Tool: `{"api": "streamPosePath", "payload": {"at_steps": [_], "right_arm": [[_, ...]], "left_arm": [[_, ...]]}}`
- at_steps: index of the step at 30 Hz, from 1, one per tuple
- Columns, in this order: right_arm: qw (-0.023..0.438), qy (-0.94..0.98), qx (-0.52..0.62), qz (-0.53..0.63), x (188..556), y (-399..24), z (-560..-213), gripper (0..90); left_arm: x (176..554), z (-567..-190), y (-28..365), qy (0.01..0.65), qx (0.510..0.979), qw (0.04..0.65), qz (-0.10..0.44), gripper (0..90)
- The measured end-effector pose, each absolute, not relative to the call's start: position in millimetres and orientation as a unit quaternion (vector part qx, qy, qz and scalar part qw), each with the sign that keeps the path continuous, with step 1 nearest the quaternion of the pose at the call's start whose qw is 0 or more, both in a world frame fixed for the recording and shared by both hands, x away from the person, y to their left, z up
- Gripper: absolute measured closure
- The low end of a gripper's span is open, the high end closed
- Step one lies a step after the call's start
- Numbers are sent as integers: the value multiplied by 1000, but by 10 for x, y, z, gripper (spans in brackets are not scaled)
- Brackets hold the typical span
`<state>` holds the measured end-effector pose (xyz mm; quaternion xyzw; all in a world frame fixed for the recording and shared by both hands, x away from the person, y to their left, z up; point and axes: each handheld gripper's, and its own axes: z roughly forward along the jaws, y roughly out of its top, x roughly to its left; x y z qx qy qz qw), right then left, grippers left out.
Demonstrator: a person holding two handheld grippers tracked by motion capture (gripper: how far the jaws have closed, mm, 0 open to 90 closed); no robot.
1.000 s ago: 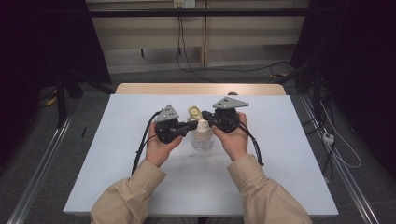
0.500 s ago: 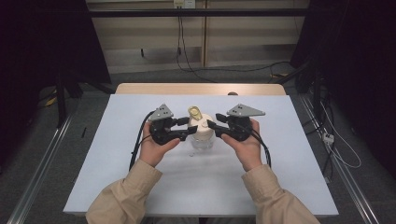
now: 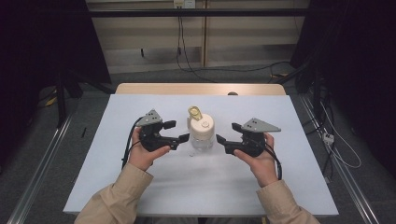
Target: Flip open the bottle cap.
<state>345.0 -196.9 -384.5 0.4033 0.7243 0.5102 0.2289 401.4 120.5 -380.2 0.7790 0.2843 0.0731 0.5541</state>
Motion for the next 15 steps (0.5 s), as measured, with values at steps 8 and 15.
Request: {"api": "streamPosePath", "payload": {"at_steps": [8,15], "right_arm": [[231,730,395,507,3300,-2058,-4005,177],[235,724,404,507,3182,-2207,-4134,169]], "left_arm": [[3924,-3836,1321,263,790,548,77,97],[3849,-3943,1534,261,790,548,86,75]]}}
